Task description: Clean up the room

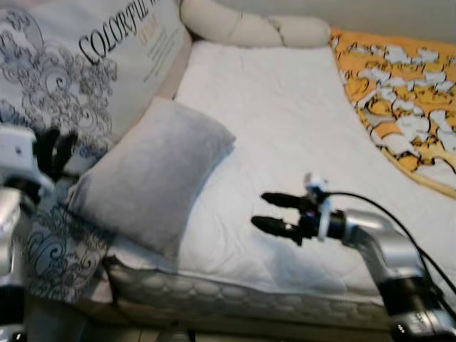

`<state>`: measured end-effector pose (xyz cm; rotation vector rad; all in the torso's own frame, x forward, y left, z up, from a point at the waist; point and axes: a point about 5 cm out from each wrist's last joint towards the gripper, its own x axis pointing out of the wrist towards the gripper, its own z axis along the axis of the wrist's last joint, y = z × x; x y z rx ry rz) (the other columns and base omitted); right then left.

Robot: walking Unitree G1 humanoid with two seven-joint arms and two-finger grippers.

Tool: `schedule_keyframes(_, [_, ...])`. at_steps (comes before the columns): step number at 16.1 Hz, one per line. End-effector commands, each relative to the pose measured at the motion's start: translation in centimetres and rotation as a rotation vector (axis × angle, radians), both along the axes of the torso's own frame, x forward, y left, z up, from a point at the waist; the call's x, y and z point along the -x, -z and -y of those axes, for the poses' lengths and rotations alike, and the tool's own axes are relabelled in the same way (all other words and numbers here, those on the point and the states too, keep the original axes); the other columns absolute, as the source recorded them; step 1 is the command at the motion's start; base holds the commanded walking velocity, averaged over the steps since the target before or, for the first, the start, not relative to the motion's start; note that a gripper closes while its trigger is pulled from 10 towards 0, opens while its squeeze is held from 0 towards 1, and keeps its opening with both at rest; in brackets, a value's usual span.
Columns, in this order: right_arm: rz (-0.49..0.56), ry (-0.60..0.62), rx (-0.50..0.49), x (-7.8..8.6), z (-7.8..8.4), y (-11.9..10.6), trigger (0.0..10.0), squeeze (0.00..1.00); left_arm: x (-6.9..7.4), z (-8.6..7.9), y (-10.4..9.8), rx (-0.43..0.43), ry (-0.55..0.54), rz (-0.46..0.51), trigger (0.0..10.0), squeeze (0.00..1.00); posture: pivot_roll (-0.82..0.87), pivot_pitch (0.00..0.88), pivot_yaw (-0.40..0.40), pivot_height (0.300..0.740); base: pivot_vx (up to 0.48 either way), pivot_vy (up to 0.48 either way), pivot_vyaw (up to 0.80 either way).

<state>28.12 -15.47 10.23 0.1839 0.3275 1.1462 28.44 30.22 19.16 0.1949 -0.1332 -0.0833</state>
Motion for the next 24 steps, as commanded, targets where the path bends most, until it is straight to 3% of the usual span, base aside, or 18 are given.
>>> schedule_keyframes(1, [0.068,0.088,0.03,-0.2,0.8,-0.9,10.0,1.0,-0.4,1.9,-0.2,0.055,0.067,-0.017,10.0,0.0,0.09,0.0,-0.011,0.74,0.0,0.0,0.0])
schedule_keyframes(2, [0.11,0.181,0.058,-0.2,1.2,-1.1,10.0,0.97,-0.5,3.6,0.1,0.099,0.097,-0.041,10.0,0.0,0.09,0.0,-0.012,0.74,0.0,0.0,0.0])
schedule_keyframes(3, [0.099,0.31,0.057,-0.2,1.4,-1.1,10.0,0.0,-0.5,5.9,0.6,0.11,0.117,-0.047,10.0,0.0,0.07,0.0,-0.013,0.74,0.0,0.0,0.0])
schedule_keyframes(4, [0.102,0.416,0.053,-0.1,1.3,-1.2,10.0,0.0,-0.4,8.1,1.0,0.092,0.138,-0.039,10.0,0.0,0.07,0.0,-0.016,0.74,0.0,0.0,0.0])
schedule_keyframes(5, [0.103,0.505,0.077,0.1,1.2,-1.0,10.0,0.0,-0.3,9.8,1.8,0.132,0.142,-0.058,10.0,0.0,0.06,0.0,-0.018,0.74,0.0,0.0,0.0])
schedule_keyframes(8, [0.107,0.655,0.093,0.8,0.0,-1.0,10.0,0.0,0.0,12.2,3.6,0.162,0.099,-0.115,10.0,0.0,0.04,0.0,-0.026,0.74,0.0,-0.48,0.0])
schedule_keyframes(13, [0.114,0.769,0.147,1.6,-0.7,-0.7,10.0,0.0,1.2,13.0,6.0,0.095,0.026,-0.194,10.0,0.0,0.04,0.0,-0.044,0.74,0.0,-0.48,0.0])
schedule_keyframes(15, [0.105,0.803,0.209,1.7,-0.4,-0.1,10.0,0.0,1.3,13.4,6.0,0.095,0.023,-0.196,10.0,0.0,0.04,0.0,-0.044,0.74,0.0,-0.48,0.0])
schedule_keyframes(24, [0.089,0.89,0.267,1.8,1.0,0.7,10.0,0.0,1.4,13.8,5.9,0.036,0.033,-0.182,10.0,0.0,0.04,0.0,-0.035,0.74,0.0,-0.48,0.0])
